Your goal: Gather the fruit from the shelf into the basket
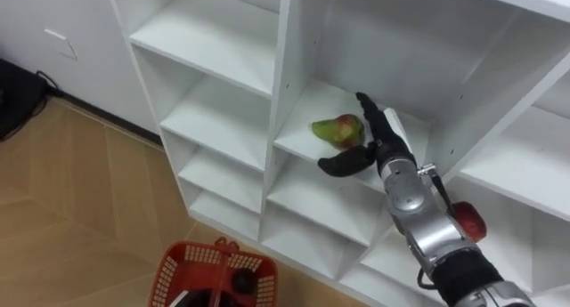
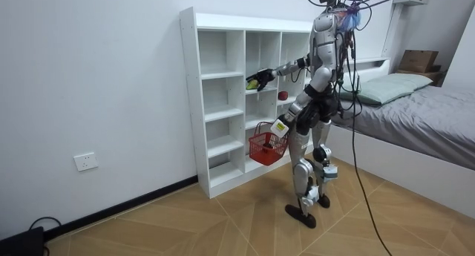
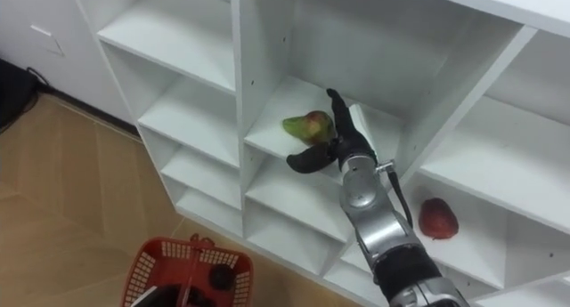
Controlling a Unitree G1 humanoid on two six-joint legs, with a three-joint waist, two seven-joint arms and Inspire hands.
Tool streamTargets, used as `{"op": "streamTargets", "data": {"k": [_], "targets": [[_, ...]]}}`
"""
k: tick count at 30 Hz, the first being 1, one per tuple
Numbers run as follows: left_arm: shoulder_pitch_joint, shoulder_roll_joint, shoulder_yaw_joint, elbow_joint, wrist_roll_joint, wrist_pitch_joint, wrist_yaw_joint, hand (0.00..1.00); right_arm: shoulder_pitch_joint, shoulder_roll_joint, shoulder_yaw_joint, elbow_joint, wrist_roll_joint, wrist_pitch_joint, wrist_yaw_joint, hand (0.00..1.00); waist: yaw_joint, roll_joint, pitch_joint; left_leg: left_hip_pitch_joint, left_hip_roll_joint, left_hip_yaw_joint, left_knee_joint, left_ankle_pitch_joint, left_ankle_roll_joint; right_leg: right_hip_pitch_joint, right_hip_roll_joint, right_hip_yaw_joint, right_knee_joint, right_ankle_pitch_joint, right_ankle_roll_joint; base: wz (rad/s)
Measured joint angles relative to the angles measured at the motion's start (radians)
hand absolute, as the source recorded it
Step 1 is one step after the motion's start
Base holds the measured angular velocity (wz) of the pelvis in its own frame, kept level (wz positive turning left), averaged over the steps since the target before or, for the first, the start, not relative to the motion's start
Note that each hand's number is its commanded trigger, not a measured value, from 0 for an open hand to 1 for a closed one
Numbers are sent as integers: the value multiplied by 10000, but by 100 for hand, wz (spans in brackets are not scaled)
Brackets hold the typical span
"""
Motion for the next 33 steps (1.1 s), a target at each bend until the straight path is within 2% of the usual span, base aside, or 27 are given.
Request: {"op": "streamTargets", "data": {"k": [4, 25, 26, 27, 28, 33], "targets": [[12, 0, 0, -55, 1, 0, 2, 100, -81, 0, 3, 148, -88, 8, 0, 0, 18, -42, 31, -18, -1, -4, 2, 10, 2, 1, -4, 1, 12, 1, -2, 0], [196, 51, -12, -415, -20, 56, 1, 100, -128, -47, 30, 177, 14, 2, -93, 0, 44, -20, 44, -99, -13, -41, -2, 9, 1, -16, 6, -40, -17, 1, -2, 0], [245, 68, -18, -496, -34, 65, 1, 100, -128, -60, 50, 177, 103, 0, -95, 25, 24, -20, 44, -100, -14, -44, -1, 9, 0, -13, 8, -28, -16, 1, -2, 0], [276, 73, -19, -543, -43, 70, 1, 100, -130, -64, 50, 177, 177, -7, -99, 68, 8, -19, 44, -100, -14, -48, 0, 9, 1, -9, 9, -28, -15, 1, -2, 0], [334, 82, -17, -624, -57, 72, 1, 100, -136, -88, 51, 177, 360, -37, -103, 98, 4, -19, 42, -99, -16, -51, 3, 9, 1, -4, 9, -28, -14, 1, -2, 0], [423, 117, -25, -755, -59, 81, 1, 100, -166, -180, 54, 177, 566, -102, -353, 100, -19, -20, 40, -98, -17, -53, 21, 9, 0, 4, 9, -18, -9, 1, -2, 0]]}}
